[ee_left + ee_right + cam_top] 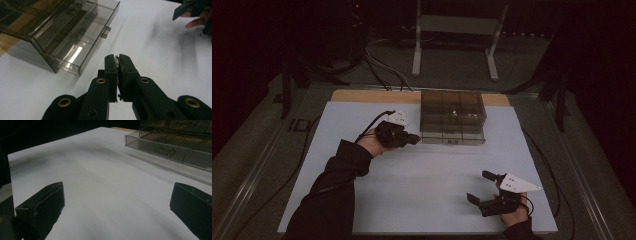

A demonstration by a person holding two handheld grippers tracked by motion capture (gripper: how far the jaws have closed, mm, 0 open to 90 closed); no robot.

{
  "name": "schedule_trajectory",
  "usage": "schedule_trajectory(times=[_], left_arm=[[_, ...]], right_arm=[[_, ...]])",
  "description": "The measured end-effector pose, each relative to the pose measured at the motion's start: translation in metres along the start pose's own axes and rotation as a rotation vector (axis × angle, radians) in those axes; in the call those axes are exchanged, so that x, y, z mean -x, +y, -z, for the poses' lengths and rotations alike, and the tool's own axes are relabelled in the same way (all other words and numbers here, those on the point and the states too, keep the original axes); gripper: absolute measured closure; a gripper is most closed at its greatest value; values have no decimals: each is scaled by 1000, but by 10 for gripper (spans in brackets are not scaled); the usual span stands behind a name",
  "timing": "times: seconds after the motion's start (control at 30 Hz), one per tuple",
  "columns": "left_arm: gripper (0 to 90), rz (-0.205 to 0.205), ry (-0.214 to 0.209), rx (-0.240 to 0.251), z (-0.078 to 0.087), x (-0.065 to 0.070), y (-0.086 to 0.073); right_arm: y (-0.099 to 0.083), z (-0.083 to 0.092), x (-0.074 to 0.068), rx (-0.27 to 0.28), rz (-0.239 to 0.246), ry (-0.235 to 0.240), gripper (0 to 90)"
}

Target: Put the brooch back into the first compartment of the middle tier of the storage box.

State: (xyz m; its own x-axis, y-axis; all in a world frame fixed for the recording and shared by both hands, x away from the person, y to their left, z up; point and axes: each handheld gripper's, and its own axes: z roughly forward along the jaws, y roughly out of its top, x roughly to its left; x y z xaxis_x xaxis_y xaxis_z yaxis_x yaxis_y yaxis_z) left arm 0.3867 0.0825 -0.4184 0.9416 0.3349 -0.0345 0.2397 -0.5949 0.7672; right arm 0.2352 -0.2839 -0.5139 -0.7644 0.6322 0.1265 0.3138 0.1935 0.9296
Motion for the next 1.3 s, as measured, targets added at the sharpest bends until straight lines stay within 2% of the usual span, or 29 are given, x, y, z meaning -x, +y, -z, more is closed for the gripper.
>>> schedule_trajectory(times=[0.3,0.57,0.93,1.3], left_arm=[[874,9,3,19,1,-4,10],[874,33,-1,39,-3,-8,16],[873,37,12,52,-10,-8,28],[873,71,34,51,-25,-10,32]], right_arm=[[0,0,0,1,3,-1,0],[0,0,0,1,1,2,0],[1,1,-1,1,1,8,0],[1,1,-1,6,5,8,0]])
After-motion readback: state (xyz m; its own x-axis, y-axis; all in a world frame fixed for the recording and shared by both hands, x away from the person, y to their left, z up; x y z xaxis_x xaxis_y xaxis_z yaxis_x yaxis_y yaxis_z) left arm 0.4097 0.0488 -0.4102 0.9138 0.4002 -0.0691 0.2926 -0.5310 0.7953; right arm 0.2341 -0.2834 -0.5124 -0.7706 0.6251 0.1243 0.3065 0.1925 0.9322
